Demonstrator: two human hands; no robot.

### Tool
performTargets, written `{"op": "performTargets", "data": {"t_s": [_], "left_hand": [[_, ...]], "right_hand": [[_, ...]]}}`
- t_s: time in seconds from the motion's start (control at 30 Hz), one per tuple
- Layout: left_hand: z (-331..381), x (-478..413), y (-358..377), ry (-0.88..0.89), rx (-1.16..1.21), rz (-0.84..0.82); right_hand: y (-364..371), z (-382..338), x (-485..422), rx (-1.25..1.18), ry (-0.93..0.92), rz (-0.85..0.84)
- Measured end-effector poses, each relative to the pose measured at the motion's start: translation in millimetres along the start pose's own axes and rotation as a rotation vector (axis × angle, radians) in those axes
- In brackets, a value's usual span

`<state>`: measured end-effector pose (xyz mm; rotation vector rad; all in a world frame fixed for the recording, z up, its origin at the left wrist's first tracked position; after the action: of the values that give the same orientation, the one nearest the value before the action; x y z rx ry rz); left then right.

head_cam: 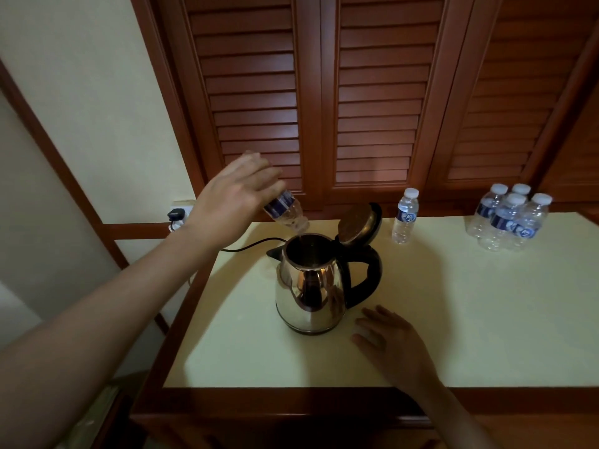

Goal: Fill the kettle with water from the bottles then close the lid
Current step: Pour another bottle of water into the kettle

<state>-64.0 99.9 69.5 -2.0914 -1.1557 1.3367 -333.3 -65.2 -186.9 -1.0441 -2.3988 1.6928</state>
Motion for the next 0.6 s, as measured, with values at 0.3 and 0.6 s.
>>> {"op": "performTargets", "data": {"t_s": [0.3,0.6], "left_hand": [[6.0,-14.9,-6.1,0.012,-0.021,0.058],[36.8,31.2,19.5,-0.425,0.241,0.085]], "right_hand": [[-6.6,-5.9,0.1,-0.012,0.01,-0.014],[-11.4,-10.6,-0.4,-0.025,0.014,0.013]]}}
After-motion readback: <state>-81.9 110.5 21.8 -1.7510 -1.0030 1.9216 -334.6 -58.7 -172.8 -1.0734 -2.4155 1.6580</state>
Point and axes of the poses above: each hand's wrist, its own x-axis away from the middle knuckle, its own y-axis out of the palm, z = x × y, the point moved 1 cm from there along -x, towards the middle knuckle, and after that the axes turned 6 degrees about x, right-handed, at the moved point
